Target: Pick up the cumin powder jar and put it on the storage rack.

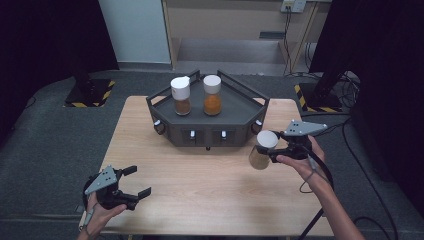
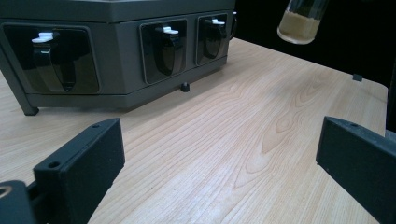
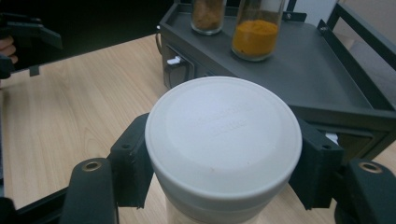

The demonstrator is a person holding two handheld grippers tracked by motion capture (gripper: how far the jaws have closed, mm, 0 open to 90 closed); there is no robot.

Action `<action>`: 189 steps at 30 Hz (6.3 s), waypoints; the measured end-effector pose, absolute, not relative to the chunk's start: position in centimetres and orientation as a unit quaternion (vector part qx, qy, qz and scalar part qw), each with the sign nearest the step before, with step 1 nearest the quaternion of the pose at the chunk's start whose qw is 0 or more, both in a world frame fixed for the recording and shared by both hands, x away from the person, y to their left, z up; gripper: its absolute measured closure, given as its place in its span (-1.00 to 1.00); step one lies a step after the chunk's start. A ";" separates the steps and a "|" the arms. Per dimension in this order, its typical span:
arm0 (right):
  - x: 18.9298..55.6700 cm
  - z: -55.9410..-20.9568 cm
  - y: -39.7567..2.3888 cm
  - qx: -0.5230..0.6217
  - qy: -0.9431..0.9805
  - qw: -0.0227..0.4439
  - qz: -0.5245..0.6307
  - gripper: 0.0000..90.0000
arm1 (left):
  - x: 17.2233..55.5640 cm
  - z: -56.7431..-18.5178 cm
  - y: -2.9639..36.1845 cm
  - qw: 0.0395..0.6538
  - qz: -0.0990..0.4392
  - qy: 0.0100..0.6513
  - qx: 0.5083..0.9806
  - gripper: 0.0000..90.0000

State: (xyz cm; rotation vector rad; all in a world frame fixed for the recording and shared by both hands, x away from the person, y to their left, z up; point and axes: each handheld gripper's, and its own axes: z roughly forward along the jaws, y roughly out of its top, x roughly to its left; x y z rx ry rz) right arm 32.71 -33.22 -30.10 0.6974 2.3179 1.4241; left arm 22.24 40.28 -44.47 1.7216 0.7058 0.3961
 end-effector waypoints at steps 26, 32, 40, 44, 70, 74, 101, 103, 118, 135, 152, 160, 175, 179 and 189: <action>36.6 -24.6 -30.0 0.208 0.832 0.139 0.495 -0.25 | 22.2 -44.5 40.3 0.582 0.169 0.302 0.736 -0.99; 37.2 -23.7 -29.3 0.204 0.834 0.137 0.494 -0.25 | 22.2 -44.5 40.3 0.582 0.169 0.302 0.736 -0.99; 37.8 -22.6 -28.6 0.203 0.836 0.135 0.491 -0.25 | 22.2 -44.5 40.4 0.583 0.168 0.302 0.736 -0.99; 38.1 -22.3 -28.4 0.206 0.835 0.133 0.492 -0.25 | 22.2 -44.5 40.4 0.583 0.168 0.302 0.735 -0.99; 40.9 -20.1 -27.0 0.258 0.823 0.160 0.481 -0.25 | 22.3 -44.5 40.4 0.582 0.168 0.301 0.737 -0.99; 41.5 -19.8 -26.5 0.271 0.820 0.167 0.476 -0.25 | 22.3 -44.5 40.4 0.583 0.167 0.302 0.736 -0.99; 46.1 -21.7 -22.2 0.344 0.807 0.212 0.431 -0.25 | 22.3 -44.5 40.5 0.584 0.167 0.303 0.735 -0.99; 46.4 -21.9 -21.9 0.346 0.809 0.211 0.426 -0.25 | 22.3 -44.5 40.5 0.583 0.168 0.302 0.735 -0.99; 47.3 -23.0 -21.3 0.352 0.818 0.194 0.411 -0.25 | 22.3 -44.5 40.4 0.582 0.167 0.302 0.736 -0.99; 46.1 -24.3 -22.3 0.361 0.796 0.215 0.436 -0.66 | 22.3 -44.5 40.4 0.582 0.167 0.300 0.737 -0.99; 43.0 -23.9 -26.5 0.354 0.747 0.225 0.515 -0.87 | 22.4 -44.5 40.3 0.582 0.166 0.299 0.738 -0.99; 41.4 -23.5 -28.5 0.339 0.738 0.220 0.540 -0.86 | 22.4 -44.4 40.2 0.580 0.166 0.299 0.739 -0.99; 38.0 -23.5 -30.0 0.296 0.737 0.211 0.569 -0.87 | 22.1 -44.2 40.1 0.575 0.170 0.298 0.743 -0.99; 36.9 -23.5 -30.2 0.280 0.740 0.211 0.575 -0.87 | 22.0 -44.2 40.1 0.576 0.171 0.300 0.741 -0.99; 34.1 -23.9 -31.2 0.242 0.735 0.203 0.600 -0.87 | 21.8 -44.3 40.4 0.582 0.168 0.303 0.736 -0.99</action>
